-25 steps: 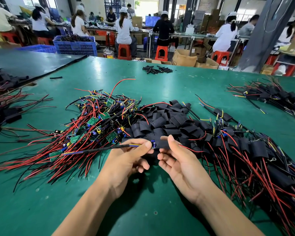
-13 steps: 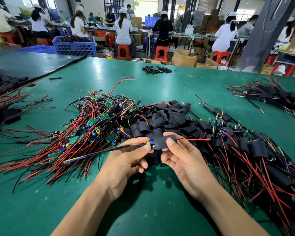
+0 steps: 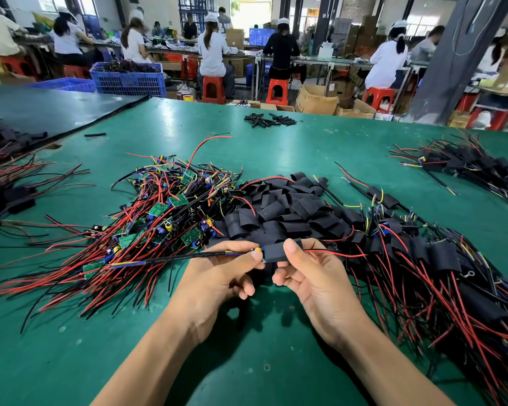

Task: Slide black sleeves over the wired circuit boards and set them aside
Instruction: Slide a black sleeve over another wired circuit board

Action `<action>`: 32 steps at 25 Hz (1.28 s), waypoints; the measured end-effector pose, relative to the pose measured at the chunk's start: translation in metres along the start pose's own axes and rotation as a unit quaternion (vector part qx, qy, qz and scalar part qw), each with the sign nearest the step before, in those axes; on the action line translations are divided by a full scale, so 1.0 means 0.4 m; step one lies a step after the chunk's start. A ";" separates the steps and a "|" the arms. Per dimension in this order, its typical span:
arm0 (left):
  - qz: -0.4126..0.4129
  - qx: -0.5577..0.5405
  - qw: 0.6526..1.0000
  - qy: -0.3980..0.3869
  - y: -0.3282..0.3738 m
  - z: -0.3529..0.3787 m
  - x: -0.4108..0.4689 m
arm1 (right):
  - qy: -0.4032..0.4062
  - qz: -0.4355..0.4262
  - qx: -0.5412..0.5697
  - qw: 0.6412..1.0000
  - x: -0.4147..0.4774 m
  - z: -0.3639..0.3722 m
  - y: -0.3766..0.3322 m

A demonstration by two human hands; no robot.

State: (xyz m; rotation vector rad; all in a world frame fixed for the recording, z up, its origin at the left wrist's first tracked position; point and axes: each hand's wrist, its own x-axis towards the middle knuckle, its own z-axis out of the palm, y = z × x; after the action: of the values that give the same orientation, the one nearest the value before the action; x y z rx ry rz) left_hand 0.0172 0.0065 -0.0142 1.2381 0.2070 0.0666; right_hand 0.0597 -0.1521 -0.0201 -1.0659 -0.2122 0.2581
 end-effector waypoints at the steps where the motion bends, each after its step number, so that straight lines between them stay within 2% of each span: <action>1: 0.000 -0.003 1.000 -0.001 0.000 -0.001 0.001 | 0.002 0.001 -0.004 1.000 -0.001 0.002 0.001; 7: -0.040 -0.064 0.997 -0.012 -0.002 -0.003 0.007 | 0.030 0.004 -0.036 0.999 0.003 0.005 0.008; 13: -0.012 -0.003 1.000 -0.019 -0.007 -0.003 0.000 | 0.012 -0.011 -0.075 0.997 0.000 0.001 0.001; 16: -0.010 -0.006 1.000 -0.021 -0.010 -0.001 0.000 | 0.002 -0.003 -0.077 0.997 0.000 -0.003 0.003; 25: -0.015 -0.021 0.998 -0.056 -0.005 -0.002 0.004 | 0.036 0.087 0.026 0.995 0.007 -0.004 -0.022; 32: -0.001 -0.004 1.000 -0.028 -0.008 0.004 0.005 | 0.042 0.131 0.001 0.990 0.005 0.004 -0.018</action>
State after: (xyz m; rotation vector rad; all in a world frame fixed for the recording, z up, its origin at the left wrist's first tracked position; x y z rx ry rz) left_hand 0.0192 0.0044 -0.0169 1.2295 0.1596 0.0313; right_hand 0.0620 -0.1535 -0.0127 -1.1012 0.0054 0.4485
